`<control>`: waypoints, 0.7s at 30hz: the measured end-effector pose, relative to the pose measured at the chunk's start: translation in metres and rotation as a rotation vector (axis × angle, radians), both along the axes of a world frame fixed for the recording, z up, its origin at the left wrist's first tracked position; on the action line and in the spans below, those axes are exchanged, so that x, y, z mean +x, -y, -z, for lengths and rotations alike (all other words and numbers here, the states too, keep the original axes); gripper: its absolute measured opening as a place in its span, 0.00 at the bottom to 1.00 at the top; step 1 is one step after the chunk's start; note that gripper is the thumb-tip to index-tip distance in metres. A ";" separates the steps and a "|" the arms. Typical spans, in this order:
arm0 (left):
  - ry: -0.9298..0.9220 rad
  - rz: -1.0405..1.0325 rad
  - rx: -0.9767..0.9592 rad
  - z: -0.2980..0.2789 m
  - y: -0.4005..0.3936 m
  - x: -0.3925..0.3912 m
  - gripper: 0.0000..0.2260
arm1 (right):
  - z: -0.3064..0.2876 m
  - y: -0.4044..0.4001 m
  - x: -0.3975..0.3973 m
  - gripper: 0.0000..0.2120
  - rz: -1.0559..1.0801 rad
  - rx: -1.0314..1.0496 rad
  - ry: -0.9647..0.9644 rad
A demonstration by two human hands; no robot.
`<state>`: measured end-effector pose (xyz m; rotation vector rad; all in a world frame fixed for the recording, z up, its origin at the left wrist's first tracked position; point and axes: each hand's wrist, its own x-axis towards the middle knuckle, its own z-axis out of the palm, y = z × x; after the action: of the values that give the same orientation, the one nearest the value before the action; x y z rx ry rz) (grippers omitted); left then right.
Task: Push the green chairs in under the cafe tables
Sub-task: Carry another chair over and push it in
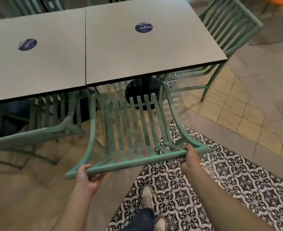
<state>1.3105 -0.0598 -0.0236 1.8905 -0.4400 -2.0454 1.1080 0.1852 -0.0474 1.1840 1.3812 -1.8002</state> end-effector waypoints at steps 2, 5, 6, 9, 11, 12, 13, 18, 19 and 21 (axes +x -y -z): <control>-0.010 -0.019 -0.001 0.002 0.009 -0.008 0.03 | 0.001 0.009 -0.008 0.06 0.001 0.009 0.002; -0.013 -0.016 -0.002 0.003 0.021 -0.017 0.03 | 0.000 0.020 -0.021 0.05 -0.006 0.002 0.000; -0.007 -0.008 -0.005 0.002 0.023 -0.021 0.03 | 0.000 0.024 -0.024 0.05 -0.010 0.002 -0.004; 0.017 -0.007 -0.010 0.001 0.031 -0.026 0.06 | 0.004 0.033 -0.029 0.06 0.000 0.036 -0.004; 0.022 0.002 0.000 0.001 0.036 -0.026 0.06 | 0.005 0.036 -0.027 0.06 -0.009 0.038 -0.005; 0.016 0.005 0.001 0.002 0.038 -0.026 0.05 | 0.005 0.038 -0.027 0.06 -0.013 0.032 -0.006; 0.009 -0.002 0.001 0.002 0.039 -0.026 0.04 | 0.005 0.038 -0.026 0.06 -0.013 0.035 -0.004; -0.028 -0.001 -0.004 0.003 0.035 -0.023 0.05 | 0.009 0.035 -0.028 0.05 -0.013 0.074 -0.002; -0.035 -0.005 -0.001 0.003 0.035 -0.024 0.05 | 0.011 0.035 -0.029 0.06 -0.009 0.071 0.000; -0.034 -0.008 0.002 0.004 0.033 -0.023 0.05 | 0.013 0.033 -0.029 0.06 -0.008 0.060 0.010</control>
<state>1.2875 -0.0931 -0.0273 1.8523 -0.4217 -2.0709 1.0788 0.1518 -0.0608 1.2150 1.4411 -1.7561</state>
